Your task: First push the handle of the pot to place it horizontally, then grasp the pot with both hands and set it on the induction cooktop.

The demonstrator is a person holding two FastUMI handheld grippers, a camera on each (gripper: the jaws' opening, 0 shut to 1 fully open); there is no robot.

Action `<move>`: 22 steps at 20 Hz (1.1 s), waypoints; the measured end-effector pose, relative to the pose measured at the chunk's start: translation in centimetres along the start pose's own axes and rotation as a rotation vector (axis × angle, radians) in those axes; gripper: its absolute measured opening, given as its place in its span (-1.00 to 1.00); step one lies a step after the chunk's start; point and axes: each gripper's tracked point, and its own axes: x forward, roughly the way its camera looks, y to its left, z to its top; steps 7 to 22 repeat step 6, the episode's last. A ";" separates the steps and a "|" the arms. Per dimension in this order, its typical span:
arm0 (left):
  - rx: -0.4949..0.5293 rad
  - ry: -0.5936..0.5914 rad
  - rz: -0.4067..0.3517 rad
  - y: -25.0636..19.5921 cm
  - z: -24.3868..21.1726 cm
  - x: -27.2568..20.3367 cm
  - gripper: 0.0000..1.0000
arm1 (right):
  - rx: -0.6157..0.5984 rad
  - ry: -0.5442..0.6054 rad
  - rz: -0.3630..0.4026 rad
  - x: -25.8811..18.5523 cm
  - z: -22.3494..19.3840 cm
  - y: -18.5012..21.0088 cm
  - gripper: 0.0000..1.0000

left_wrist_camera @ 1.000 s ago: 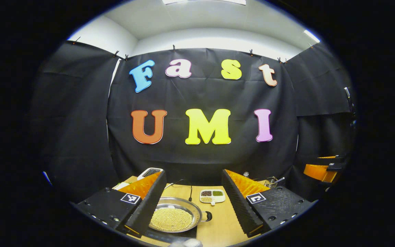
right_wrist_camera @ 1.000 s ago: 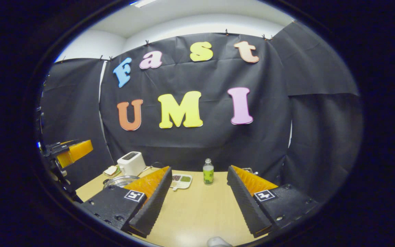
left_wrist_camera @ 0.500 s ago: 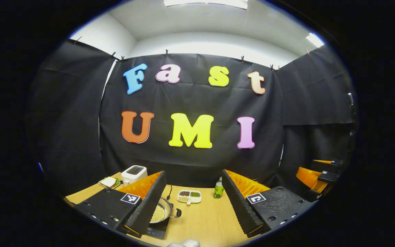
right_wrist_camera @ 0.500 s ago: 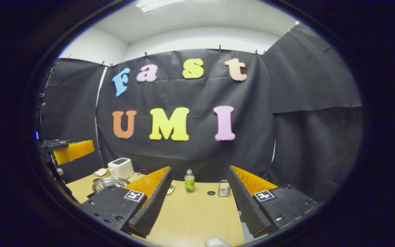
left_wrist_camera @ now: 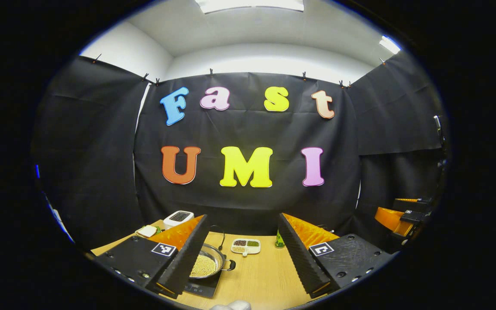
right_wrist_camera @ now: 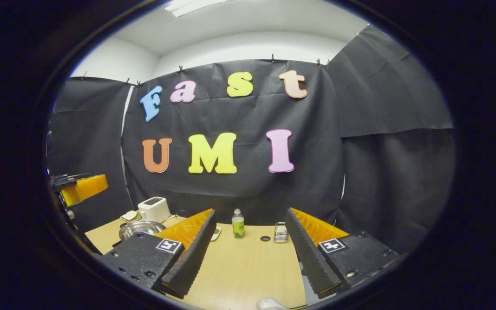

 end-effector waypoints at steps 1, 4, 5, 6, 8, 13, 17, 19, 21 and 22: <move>0.007 -0.002 -0.002 -0.1 -0.1 -0.1 0.92 | 0.003 0.003 0.000 -0.1 0.0 0.0 1.00; 0.006 -0.010 -0.006 -0.4 -0.1 -0.4 0.92 | 0.014 0.010 0.008 -0.2 -0.3 -0.1 1.00; -0.001 -0.007 -0.011 -0.6 -0.1 -0.5 0.92 | 0.013 0.013 0.006 -0.2 -0.5 -0.4 0.96; -0.004 -0.006 -0.013 -0.7 -0.2 -0.6 0.92 | 0.010 0.013 0.002 -0.2 -0.5 -0.7 0.96; -0.004 -0.006 -0.013 -0.7 -0.2 -0.6 0.92 | 0.010 0.013 0.002 -0.2 -0.5 -0.7 0.96; -0.004 -0.006 -0.013 -0.7 -0.2 -0.6 0.92 | 0.010 0.013 0.002 -0.2 -0.5 -0.7 0.96; -0.004 -0.006 -0.013 -0.7 -0.2 -0.6 0.92 | 0.010 0.013 0.002 -0.2 -0.5 -0.7 0.96; -0.004 -0.006 -0.013 -0.7 -0.2 -0.6 0.92 | 0.010 0.013 0.002 -0.2 -0.5 -0.7 0.96; -0.004 -0.006 -0.013 -0.7 -0.2 -0.6 0.92 | 0.010 0.013 0.002 -0.2 -0.5 -0.7 0.96; -0.004 -0.006 -0.013 -0.7 -0.2 -0.6 0.92 | 0.010 0.013 0.002 -0.2 -0.5 -0.7 0.96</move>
